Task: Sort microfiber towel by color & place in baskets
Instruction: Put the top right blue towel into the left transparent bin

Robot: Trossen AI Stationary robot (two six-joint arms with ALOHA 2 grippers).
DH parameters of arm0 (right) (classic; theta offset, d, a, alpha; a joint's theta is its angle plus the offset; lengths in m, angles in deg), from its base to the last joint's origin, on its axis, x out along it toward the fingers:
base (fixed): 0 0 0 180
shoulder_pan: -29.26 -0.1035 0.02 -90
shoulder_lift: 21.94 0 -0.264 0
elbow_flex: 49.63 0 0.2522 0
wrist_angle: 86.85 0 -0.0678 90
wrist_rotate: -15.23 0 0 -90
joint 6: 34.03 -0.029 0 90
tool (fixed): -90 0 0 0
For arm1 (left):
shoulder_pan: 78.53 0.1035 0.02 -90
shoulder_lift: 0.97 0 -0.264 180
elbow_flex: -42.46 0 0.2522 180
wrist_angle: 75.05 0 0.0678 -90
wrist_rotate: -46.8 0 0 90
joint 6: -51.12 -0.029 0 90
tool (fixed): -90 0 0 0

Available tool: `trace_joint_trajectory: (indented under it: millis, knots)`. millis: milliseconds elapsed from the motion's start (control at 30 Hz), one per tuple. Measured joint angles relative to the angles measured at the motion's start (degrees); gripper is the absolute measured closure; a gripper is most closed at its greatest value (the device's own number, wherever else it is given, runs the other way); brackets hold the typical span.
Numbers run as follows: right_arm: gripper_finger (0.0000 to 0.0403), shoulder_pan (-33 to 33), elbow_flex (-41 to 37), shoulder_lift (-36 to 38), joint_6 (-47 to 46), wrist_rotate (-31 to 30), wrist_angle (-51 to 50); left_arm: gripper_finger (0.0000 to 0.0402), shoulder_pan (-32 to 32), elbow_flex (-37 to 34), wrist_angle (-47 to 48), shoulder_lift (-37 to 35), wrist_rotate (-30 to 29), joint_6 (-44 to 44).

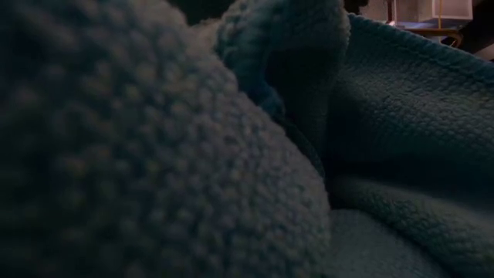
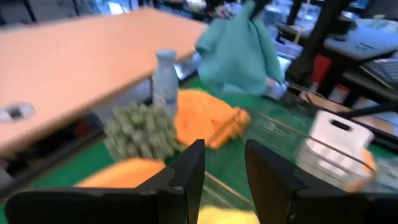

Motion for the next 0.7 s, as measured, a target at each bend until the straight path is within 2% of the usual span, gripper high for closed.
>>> trace_joint_trajectory:
  millis: [100, 233, 433, 700]
  knots:
    - [0.0391, -4.42, 0.02, 0.00, 0.00, -0.20, 2.03, 0.0292, 1.38, 0.00, -4.09, 1.67, -0.59, -5.89]
    - [0.0396, -10.30, 0.02, 0.00, 0.02, -0.45, 5.97, 0.0292, 3.70, 0.00, -9.11, 4.57, 2.18, -11.79]
    - [0.0389, -17.98, 0.02, -0.01, 0.08, -3.34, 12.50, 0.0292, 7.26, 0.00, -17.86, 8.94, 9.83, -17.99]
    - [0.0395, -25.85, 0.04, -0.56, 0.04, -8.16, 17.14, 0.0292, 10.80, 0.00, -34.75, 13.89, 21.25, -25.36]
